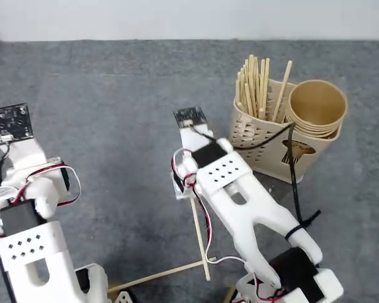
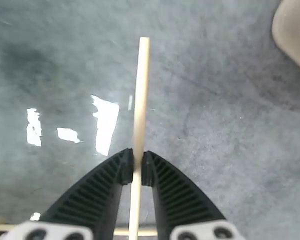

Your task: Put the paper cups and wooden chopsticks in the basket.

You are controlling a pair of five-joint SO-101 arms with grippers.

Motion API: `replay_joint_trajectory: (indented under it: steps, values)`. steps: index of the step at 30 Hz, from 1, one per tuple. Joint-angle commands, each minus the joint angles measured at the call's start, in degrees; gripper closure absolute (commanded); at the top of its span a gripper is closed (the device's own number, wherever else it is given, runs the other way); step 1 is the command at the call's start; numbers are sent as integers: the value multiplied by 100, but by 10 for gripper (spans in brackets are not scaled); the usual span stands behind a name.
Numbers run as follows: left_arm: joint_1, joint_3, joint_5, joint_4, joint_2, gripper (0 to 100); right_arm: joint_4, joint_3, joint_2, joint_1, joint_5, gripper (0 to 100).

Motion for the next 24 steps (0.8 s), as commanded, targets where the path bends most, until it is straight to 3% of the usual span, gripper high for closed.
replay_joint_trajectory:
  steps: [1,12,18,24]
  values:
    - [26,13,-26,-123,-132,978,725,-1160,-31,-22,229,991]
    - [26,629,-18,-571,-132,978,2475,-4343,-101,136,844,991]
    - [26,725,-18,-563,-132,978,2141,-5160,-549,875,1521,991]
    - [53,725,-18,-536,-132,979,1218,-5160,-963,1938,1618,991]
